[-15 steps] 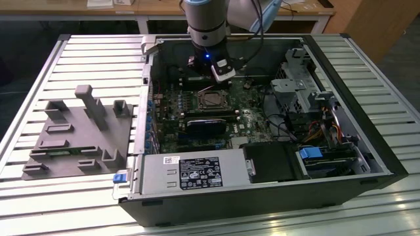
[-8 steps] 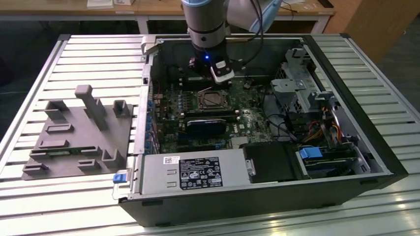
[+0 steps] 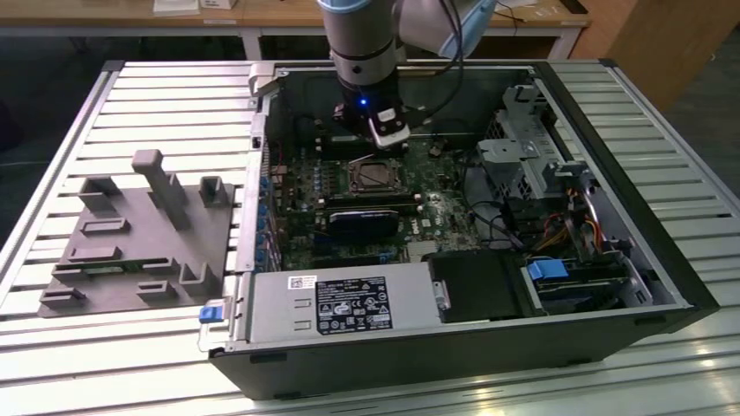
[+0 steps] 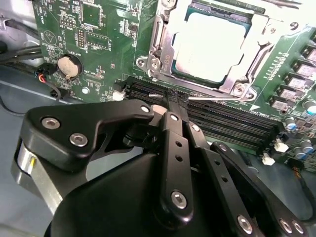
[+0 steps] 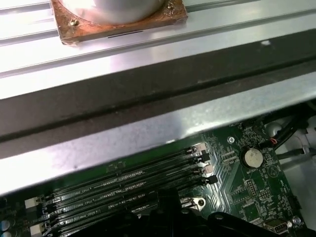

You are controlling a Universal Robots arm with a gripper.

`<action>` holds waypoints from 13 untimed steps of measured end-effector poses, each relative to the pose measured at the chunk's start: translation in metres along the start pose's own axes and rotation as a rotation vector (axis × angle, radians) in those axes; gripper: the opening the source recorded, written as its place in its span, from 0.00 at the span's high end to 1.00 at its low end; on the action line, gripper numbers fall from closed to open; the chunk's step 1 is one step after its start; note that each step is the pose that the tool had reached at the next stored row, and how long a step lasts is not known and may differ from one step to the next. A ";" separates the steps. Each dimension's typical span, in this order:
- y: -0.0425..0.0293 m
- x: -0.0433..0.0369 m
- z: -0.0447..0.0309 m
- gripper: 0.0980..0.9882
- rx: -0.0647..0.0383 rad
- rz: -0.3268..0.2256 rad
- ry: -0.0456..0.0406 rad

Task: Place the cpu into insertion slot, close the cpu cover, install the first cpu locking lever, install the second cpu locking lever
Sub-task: 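Install the first cpu locking lever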

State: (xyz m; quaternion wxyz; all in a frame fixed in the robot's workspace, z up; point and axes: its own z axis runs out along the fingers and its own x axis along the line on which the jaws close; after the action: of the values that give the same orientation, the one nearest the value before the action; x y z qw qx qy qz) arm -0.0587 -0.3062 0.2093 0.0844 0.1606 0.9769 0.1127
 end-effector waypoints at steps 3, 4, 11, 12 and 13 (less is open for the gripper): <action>0.0014 0.0008 0.0009 1.00 0.002 0.009 -0.0032; 0.0017 0.0010 0.0011 1.00 0.004 0.013 -0.0047; 0.0034 0.0027 0.0032 1.00 0.012 0.041 -0.0148; 0.0038 0.0032 0.0034 1.00 0.013 0.043 -0.0154; 0.0042 0.0036 0.0036 1.00 0.013 0.046 -0.0163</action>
State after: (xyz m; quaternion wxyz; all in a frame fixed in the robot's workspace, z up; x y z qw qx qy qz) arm -0.0601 -0.3005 0.2065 0.0888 0.1843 0.9730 0.1070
